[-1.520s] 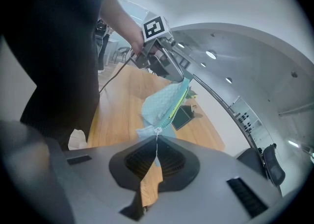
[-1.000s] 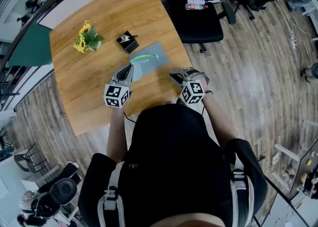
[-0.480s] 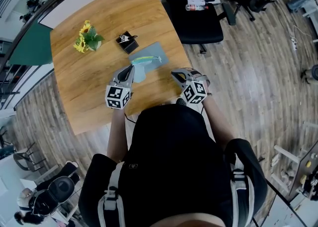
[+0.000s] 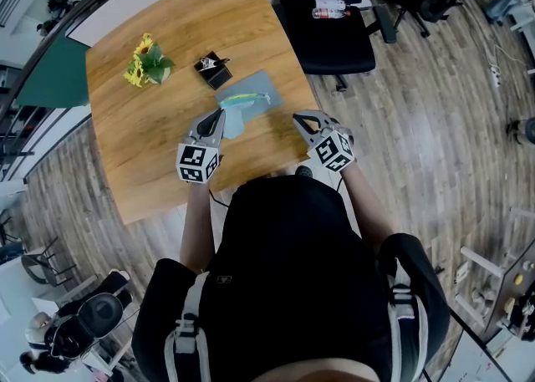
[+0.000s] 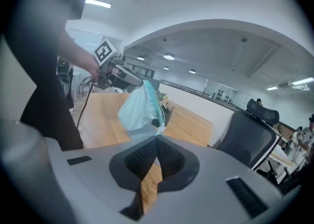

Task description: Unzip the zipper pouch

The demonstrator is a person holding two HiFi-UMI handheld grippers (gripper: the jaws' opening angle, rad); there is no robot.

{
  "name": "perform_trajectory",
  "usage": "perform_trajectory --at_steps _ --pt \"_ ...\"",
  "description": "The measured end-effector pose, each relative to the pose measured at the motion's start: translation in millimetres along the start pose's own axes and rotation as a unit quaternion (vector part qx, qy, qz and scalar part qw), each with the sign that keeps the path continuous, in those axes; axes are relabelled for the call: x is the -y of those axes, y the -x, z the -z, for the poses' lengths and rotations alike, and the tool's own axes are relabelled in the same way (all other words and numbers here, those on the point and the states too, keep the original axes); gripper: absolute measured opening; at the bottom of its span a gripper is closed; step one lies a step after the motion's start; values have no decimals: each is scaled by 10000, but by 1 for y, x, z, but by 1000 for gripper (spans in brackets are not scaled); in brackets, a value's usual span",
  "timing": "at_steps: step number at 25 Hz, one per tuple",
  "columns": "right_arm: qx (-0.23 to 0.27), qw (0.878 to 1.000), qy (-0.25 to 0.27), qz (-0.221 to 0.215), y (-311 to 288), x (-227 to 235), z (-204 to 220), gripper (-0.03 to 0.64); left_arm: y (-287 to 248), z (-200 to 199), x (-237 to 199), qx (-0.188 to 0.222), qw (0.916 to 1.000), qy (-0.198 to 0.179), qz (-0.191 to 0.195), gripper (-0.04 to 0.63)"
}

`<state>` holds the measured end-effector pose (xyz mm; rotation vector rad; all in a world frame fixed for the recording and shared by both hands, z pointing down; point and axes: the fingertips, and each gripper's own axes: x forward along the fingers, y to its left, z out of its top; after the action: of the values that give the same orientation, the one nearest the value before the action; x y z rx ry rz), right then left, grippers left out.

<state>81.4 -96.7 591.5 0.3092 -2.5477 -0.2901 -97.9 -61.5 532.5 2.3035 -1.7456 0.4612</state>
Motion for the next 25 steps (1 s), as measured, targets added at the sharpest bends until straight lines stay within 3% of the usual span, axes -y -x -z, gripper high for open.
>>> perform_trajectory --at_steps 4,25 --pt "77 9996 -243 89 6 9 1 3 2 -1 5 6 10000 -19 -18 8" --pt "107 9996 -271 -16 17 8 19 3 2 -3 26 -193 9997 -114 -137 8"
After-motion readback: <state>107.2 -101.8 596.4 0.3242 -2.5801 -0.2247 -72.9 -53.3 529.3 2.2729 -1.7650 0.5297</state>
